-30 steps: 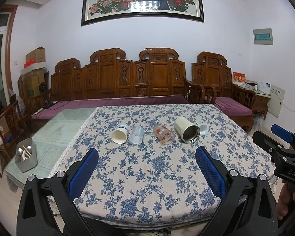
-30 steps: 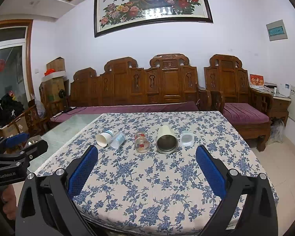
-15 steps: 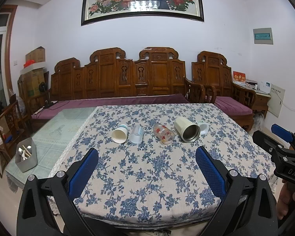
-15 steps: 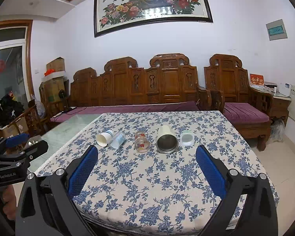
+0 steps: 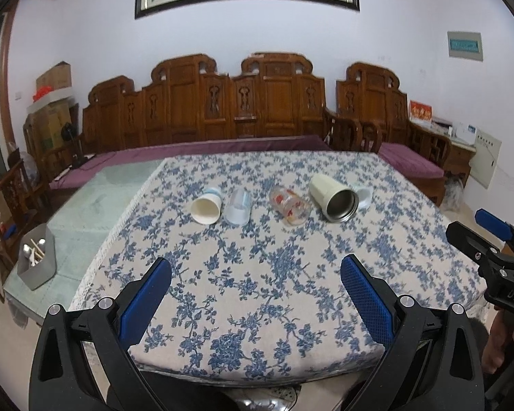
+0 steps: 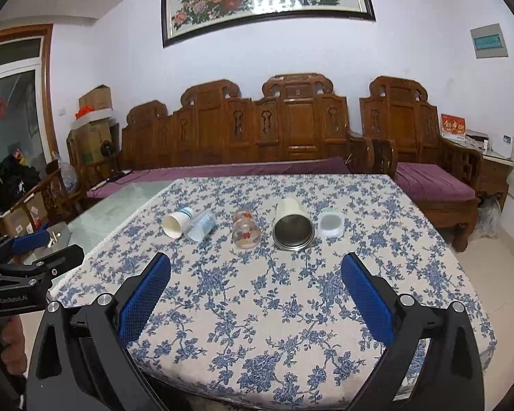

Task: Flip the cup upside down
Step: 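Reach the left tool to the clear plastic cup and close on it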

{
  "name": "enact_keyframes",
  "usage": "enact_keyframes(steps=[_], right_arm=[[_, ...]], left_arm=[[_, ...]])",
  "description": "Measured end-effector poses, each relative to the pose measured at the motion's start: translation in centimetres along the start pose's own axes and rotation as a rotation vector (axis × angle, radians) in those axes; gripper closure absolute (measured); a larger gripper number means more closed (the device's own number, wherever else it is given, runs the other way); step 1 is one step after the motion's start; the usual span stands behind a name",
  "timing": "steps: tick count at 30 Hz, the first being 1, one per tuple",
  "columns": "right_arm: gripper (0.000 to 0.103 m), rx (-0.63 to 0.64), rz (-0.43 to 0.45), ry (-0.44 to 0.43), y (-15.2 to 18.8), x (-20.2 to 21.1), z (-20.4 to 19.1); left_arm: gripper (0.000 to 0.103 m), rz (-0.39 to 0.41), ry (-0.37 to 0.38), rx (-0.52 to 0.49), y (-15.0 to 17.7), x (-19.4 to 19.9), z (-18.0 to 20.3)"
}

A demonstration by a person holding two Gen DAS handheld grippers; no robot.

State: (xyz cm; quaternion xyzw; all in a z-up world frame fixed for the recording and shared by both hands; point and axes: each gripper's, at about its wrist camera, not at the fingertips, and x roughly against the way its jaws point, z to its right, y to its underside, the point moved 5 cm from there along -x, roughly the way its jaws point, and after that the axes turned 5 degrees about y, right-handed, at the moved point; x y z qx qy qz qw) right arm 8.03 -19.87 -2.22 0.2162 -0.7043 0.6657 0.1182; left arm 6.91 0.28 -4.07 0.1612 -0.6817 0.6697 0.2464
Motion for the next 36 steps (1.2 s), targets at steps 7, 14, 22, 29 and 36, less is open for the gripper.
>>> enact_keyframes(steps=[7,14,22,29,36], right_arm=[[0.003,0.017,-0.057,-0.019,0.4,-5.0,0.2],[0.003,0.022,-0.12,-0.064,0.4,-10.9,-0.1],[0.005,0.023,-0.185,-0.121,0.7,-17.8,-1.2],[0.013,0.053,-0.222,-0.171,0.7,-22.6,-2.9],[0.019,0.06,-0.239,-0.22,0.9,-25.5,-3.9]], left_arm=[[0.008,-0.079,0.016,-0.018,-0.5,-4.2,-1.0],[0.008,-0.163,0.017,-0.04,-1.1,-9.2,-2.4],[0.01,-0.233,0.019,-0.067,-2.2,-14.3,-3.8],[0.02,-0.296,0.024,-0.079,-3.5,-19.4,-5.3],[0.029,-0.352,0.046,-0.094,-5.5,-25.2,-6.0]])
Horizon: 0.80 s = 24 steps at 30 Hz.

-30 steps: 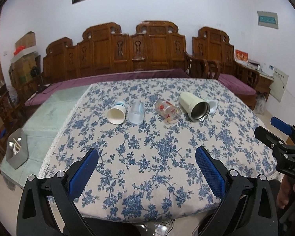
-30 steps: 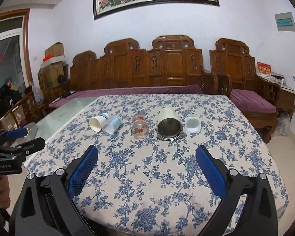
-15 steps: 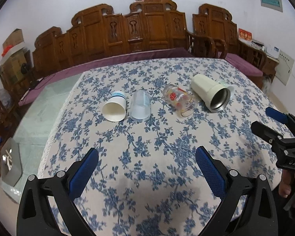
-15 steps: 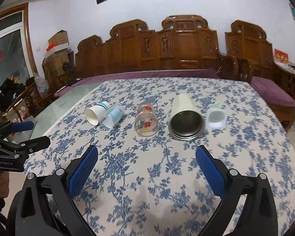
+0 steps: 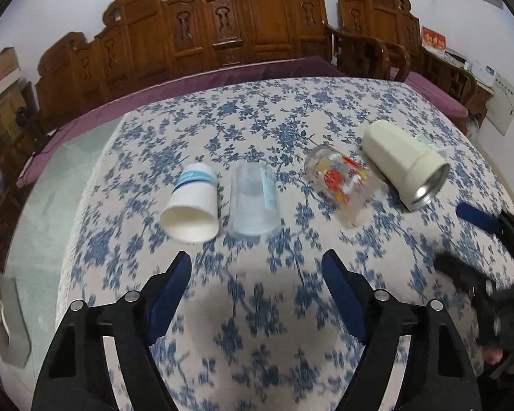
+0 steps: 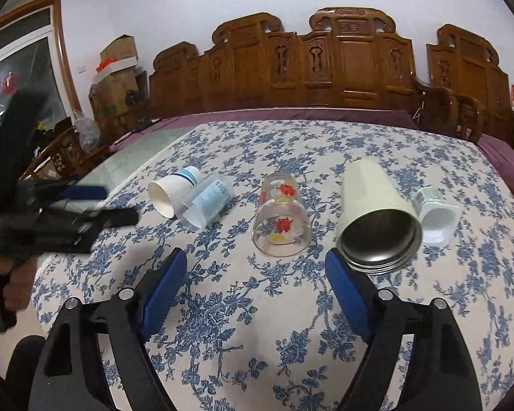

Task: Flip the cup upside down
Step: 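Reach the left tool to the clear plastic cup and close on it, then lift the clear plastic cup with the left tool toward the right tool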

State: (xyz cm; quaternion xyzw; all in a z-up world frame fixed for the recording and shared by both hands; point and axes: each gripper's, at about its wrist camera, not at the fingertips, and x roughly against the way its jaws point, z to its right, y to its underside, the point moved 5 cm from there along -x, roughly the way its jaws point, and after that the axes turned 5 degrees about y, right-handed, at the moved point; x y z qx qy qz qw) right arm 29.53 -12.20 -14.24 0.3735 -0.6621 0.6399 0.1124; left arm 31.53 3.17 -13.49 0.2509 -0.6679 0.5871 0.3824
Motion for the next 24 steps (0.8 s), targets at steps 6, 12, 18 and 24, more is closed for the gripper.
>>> enact_keyframes(steps=[6,12,18,24], right_arm=[[0.024,0.011,-0.04,-0.035,1.5,-1.0,0.1],[0.024,0.03,-0.052,-0.052,2.3,-0.7,0.2],[0.025,0.025,-0.052,-0.059,2.2,-0.4,0.7],[0.025,0.013,-0.045,-0.061,1.8,0.2,1.2]], left_arm=[[0.031,-0.069,0.018,-0.028,-2.8,-4.3,0.2],[0.033,-0.151,0.019,-0.006,-4.6,-8.6,-0.3],[0.041,-0.218,-0.01,-0.006,-5.8,-11.5,-0.4],[0.046,-0.259,-0.062,0.009,-6.0,-13.4,-1.1]])
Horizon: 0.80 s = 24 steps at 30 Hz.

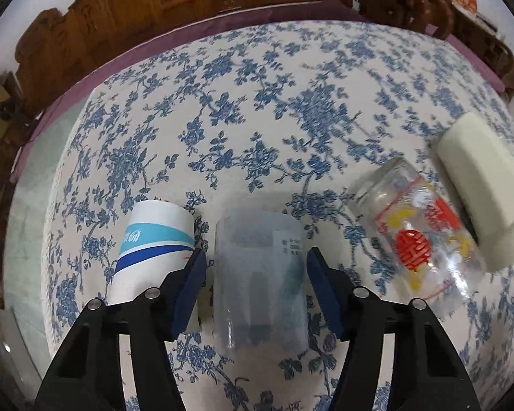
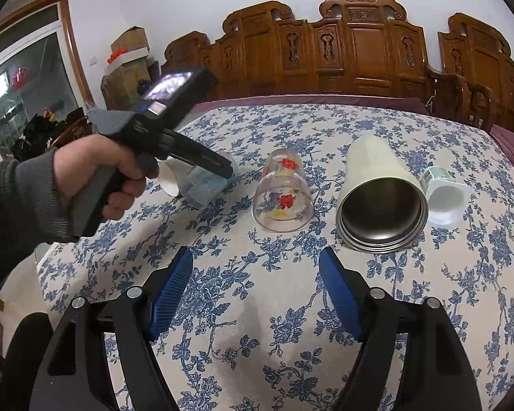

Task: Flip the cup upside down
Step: 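Lift the clear plastic cup with the left tool toward the right tool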

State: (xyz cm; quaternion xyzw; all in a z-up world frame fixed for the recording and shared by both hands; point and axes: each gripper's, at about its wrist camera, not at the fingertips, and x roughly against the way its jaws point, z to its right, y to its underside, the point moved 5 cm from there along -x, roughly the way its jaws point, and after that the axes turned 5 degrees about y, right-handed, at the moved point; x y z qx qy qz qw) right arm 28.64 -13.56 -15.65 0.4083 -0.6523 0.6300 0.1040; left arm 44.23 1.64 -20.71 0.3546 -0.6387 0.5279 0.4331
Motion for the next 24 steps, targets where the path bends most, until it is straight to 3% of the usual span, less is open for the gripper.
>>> enact_keyframes(steps=[5,8,17,24], right_arm=[[0.026,-0.004,0.005,0.008,-0.3,0.6,0.5],[0.026,-0.005,0.02,0.012,-0.6,1.3,0.8],[0.026,-0.039,0.049,0.089,-1.3,3.7,3.3],[0.026,-0.05,0.056,0.167,-0.9,4.9,5.5]], left_arm=[[0.05,-0.023,-0.035,-0.017,0.2,-0.8,0.1],[0.05,0.018,-0.052,0.011,0.5,0.0,0.0],[0.05,0.086,0.052,-0.018,4.3,5.9,4.3],[0.05,0.122,0.13,-0.087,9.5,9.3,8.8]])
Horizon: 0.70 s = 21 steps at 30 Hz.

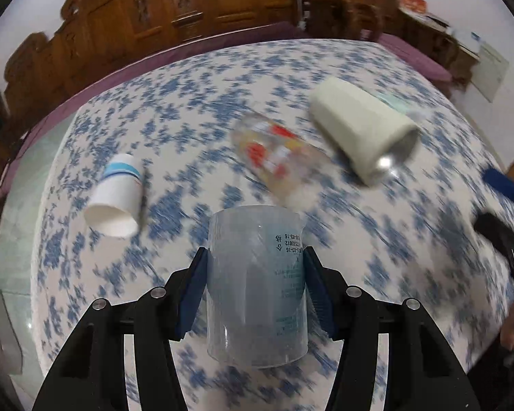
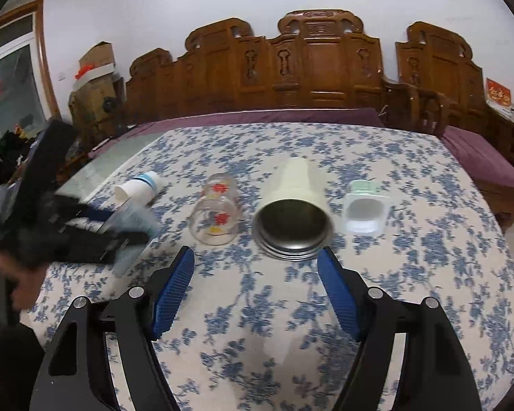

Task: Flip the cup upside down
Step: 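Lift the clear plastic cup with the left tool toward the right tool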

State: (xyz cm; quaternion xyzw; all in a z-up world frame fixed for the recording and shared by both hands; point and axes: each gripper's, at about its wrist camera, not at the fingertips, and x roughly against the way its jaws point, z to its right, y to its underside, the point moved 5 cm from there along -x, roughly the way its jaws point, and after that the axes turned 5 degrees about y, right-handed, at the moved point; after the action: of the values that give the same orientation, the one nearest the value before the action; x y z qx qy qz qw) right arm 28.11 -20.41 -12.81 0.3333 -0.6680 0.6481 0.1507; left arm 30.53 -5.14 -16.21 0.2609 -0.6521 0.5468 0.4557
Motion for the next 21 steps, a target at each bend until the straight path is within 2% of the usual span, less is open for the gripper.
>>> enact_keyframes(steps=[8,13,21], right_arm=[[0.026,-0.011,-0.022,0.049,1.0,-0.1,1.6],[0.026,-0.002,-0.027,0.049,1.1,-0.2,1.3],[0.026,0.008,-0.049,0.023,1.5,-1.1,0.6]], left_arm=[[0.05,0.008,0.107,0.022,4.4,1.1,4.1],[0.05,0.01,0.145,0.032,6.1,0.7,5.9],[0.05,-0.016,0.139,0.025,7.2,-1.9,6.6]])
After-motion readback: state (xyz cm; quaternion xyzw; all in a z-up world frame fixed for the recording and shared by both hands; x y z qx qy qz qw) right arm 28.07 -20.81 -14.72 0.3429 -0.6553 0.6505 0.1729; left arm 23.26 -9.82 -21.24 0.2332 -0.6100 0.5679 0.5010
